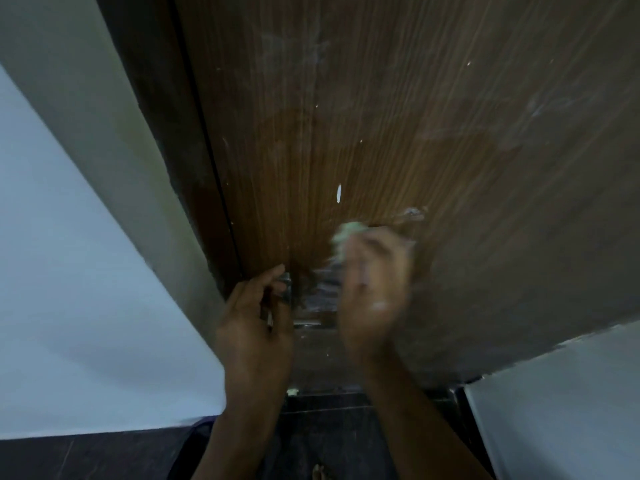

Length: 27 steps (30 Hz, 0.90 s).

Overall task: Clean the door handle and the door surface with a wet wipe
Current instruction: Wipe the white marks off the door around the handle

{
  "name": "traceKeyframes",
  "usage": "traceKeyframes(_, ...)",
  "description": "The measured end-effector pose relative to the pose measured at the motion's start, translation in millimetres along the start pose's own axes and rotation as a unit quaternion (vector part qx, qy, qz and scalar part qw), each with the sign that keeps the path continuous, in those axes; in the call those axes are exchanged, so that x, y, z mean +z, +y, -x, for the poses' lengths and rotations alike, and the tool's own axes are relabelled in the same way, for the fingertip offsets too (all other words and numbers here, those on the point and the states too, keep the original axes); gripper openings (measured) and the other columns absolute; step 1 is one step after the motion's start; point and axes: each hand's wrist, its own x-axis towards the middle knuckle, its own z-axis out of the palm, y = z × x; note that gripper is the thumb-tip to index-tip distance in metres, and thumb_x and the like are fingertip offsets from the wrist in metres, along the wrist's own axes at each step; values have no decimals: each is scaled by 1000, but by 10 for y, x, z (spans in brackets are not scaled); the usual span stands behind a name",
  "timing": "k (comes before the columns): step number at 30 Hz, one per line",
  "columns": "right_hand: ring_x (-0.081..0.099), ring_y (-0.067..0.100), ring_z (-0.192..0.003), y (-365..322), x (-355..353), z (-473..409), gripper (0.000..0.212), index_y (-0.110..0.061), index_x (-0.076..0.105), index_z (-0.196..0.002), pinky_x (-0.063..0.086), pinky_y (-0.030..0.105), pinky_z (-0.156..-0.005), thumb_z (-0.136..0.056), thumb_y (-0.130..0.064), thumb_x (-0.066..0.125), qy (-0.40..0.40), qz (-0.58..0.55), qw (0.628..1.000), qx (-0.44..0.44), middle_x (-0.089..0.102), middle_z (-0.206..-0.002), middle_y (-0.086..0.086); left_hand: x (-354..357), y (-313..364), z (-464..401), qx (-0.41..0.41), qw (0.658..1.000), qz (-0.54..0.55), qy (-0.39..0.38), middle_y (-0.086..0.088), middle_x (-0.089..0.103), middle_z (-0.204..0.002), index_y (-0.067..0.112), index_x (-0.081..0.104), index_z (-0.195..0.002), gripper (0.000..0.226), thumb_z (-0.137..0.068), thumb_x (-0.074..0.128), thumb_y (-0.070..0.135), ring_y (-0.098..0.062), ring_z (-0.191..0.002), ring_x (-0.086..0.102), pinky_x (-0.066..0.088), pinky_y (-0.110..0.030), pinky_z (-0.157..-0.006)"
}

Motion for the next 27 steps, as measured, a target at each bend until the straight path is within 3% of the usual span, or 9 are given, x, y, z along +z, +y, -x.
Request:
traceKeyframes(3,68,26,-107,-21,129,175,23,-5,76,-116,58,44,-88,-93,-9,74,-195,-50,976,-86,73,-113,13,4,4,-2,23,1000,13,-16,13,62,-109,23,69,-120,33,-93,60,6,20,-92,52,34,6,-79)
traceKeyframes(5,68,13,-102,44,93,-41,16,-23,78,-109,60,42,-84,-97,-29,70,-106,-92,990,16,70,-110,-7,-21,-16,1,20,1000,15,-4,14,62,-109,24,70,-118,33,-93,61,4,25,-95,51,34,6,-78)
traceKeyframes(8,65,13,-104,206,-1,-261,13,-1,74,-108,57,26,-87,-96,-4,70,156,-62,980,105,58,-115,0,-44,-41,15,9,1000,12,15,13,63,-106,21,71,-118,34,-92,63,0,25,-94,51,34,6,-76)
traceKeyframes(10,64,15,-103,180,69,-159,11,2,73,-106,55,24,-88,-96,1,68,170,-41,978,115,58,-114,5,-28,-25,17,6,1000,12,16,13,62,-105,20,71,-117,34,-92,63,-1,25,-94,51,34,6,-76)
traceKeyframes(15,69,29,-103,165,130,249,23,-2,77,-111,58,44,-91,-88,2,76,-183,-8,979,-87,71,-112,13,40,29,44,17,1000,-6,-22,8,65,-108,15,71,-118,34,-90,61,-1,11,-93,53,32,6,-82)
traceKeyframes(17,67,15,-99,304,3,167,15,-9,79,-103,60,46,-87,-92,-3,70,-131,-22,991,17,70,-105,2,56,33,76,5,999,-2,-31,12,62,-109,17,71,-118,36,-89,61,-2,15,-92,52,32,7,-82)
traceKeyframes(21,62,11,-103,354,-144,57,13,6,71,-104,54,20,-87,-97,-4,66,114,24,979,168,60,-111,16,84,32,144,-6,999,12,-34,12,63,-108,18,70,-120,34,-91,61,2,20,-93,53,36,5,-79)
traceKeyframes(24,72,36,-97,162,6,310,27,5,76,-98,62,45,-80,-102,-15,60,-49,42,995,77,70,-105,27,105,46,152,-7,999,10,-35,12,64,-107,21,69,-118,33,-91,60,4,15,-91,55,36,5,-77)
traceKeyframes(27,69,40,-108,145,74,524,22,6,75,-109,59,50,-86,-90,-4,73,-268,-3,959,-91,71,-115,25,99,45,150,-3,1000,-3,-26,13,61,-107,20,70,-116,32,-92,61,2,13,-90,53,31,7,-80)
